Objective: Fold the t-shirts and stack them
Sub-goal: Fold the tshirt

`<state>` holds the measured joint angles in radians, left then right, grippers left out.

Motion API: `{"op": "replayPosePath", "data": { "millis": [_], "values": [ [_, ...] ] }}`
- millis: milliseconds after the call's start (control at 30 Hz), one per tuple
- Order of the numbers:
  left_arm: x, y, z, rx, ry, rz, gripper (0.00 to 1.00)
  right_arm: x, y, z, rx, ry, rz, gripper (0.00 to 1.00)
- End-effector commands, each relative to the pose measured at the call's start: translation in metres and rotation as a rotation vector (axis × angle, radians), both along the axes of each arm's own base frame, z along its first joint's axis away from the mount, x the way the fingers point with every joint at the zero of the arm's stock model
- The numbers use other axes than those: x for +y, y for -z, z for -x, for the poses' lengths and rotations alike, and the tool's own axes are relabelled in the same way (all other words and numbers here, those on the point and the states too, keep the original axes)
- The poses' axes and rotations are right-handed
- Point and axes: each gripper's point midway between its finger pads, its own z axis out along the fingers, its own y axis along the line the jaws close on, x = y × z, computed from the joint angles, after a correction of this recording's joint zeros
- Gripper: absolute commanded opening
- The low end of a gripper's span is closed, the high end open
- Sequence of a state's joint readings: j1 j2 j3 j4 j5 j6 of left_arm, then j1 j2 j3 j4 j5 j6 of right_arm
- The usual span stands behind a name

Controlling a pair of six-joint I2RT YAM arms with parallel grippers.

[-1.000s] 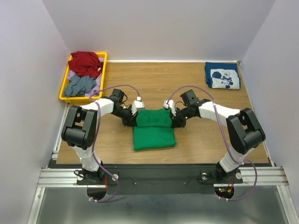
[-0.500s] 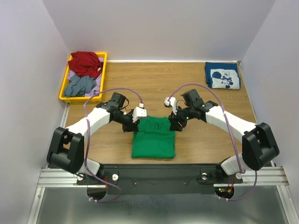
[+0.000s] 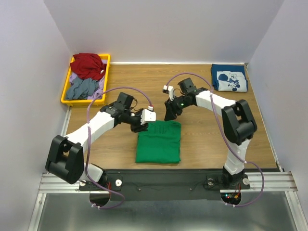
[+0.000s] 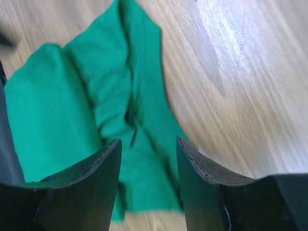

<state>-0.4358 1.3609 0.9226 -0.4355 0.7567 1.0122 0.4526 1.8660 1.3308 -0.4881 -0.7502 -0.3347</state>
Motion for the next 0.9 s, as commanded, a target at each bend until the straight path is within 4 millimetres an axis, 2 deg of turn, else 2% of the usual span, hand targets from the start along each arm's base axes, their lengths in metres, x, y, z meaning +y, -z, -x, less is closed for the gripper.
{"op": "replayPosePath", "data": {
  "millis": [0,67,233,400,667,733,833,867],
  "values": [
    [-0.034,-0.012,-0.005,-0.106,0.085,0.029,0.51,0.023,0.001,-0.007,0.118,0.011,-0.082,0.56],
    [-0.044,-0.004,0.003,-0.107,0.121,0.018,0.5,0.026,0.01,-0.013,0.137,0.021,-0.081,0.59],
    [-0.062,0.016,0.013,-0.075,0.169,-0.003,0.5,0.03,0.026,-0.012,0.195,0.023,-0.085,0.61],
    [-0.072,0.031,0.01,-0.045,0.188,-0.026,0.48,0.03,0.046,-0.009,0.237,0.035,-0.072,0.57],
    [-0.079,0.053,0.018,-0.014,0.227,-0.065,0.45,0.031,0.06,-0.01,0.258,0.041,-0.073,0.51],
    [-0.08,0.054,0.017,-0.01,0.223,-0.068,0.41,0.031,0.065,-0.006,0.274,0.037,-0.071,0.47],
    [-0.083,0.049,0.016,-0.018,0.229,-0.056,0.25,0.031,0.073,0.0,0.303,0.028,-0.07,0.42],
    [-0.084,0.047,0.015,-0.023,0.229,-0.052,0.15,0.031,0.075,0.002,0.312,0.025,-0.07,0.4]
  ]
}}
